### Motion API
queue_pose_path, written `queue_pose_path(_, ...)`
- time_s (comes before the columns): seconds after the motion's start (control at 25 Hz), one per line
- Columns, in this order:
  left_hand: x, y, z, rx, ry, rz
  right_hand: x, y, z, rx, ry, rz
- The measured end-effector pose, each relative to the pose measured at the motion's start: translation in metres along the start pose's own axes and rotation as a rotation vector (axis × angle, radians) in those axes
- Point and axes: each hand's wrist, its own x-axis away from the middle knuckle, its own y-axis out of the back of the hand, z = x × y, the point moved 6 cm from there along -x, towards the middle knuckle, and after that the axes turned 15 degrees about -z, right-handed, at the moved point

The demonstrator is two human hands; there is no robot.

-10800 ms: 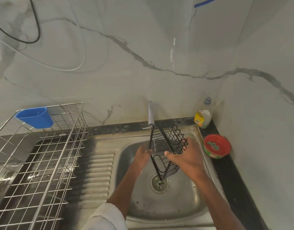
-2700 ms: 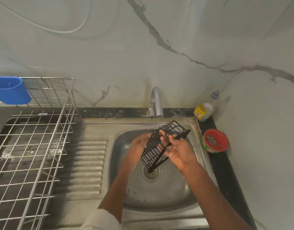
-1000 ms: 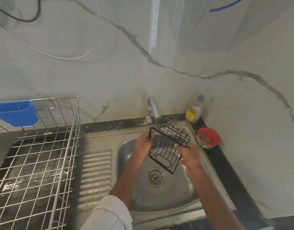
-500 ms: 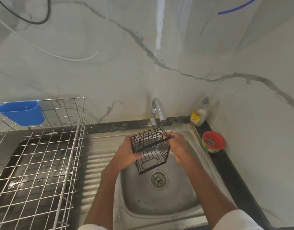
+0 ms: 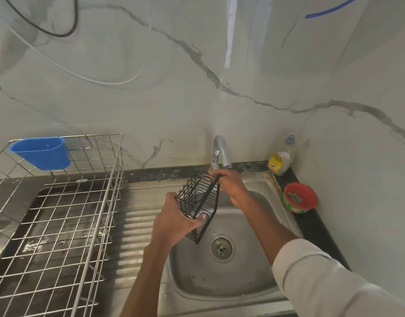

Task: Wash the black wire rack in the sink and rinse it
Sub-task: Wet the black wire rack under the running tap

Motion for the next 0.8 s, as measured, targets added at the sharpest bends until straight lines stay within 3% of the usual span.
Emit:
queue_pose_path(0.28, -0.001, -0.029, -0.022, 0.072, -0.071, 0.108, 0.000, 0.065, -0.030, -0.005, -0.021, -0.071)
queue_pose_path(0.44, -0.002, -0.046, -0.030, 0.170, -0.061, 0.158, 0.018, 0.098, -0.049, -0.146, -0.028, -0.049)
queue_pose_path(0.52, -0.001, -0.049, -0.032, 0.261, -0.047, 0.173, 0.027, 0.105, -0.063, -0.188, 0.008, 0.007)
queue_pose_path(0.64, -0.010, -0.051, -0.018, 0.429, 0.005, 0.190, 0.033, 0.103, -0.088, -0.030, 0.088, 0.117)
queue_pose_path(0.8, -0.019, -0.050, -0.001, 0.804, 0.145, 0.251, 0.028, 0.095, -0.098, 0.125, 0.125, 0.044)
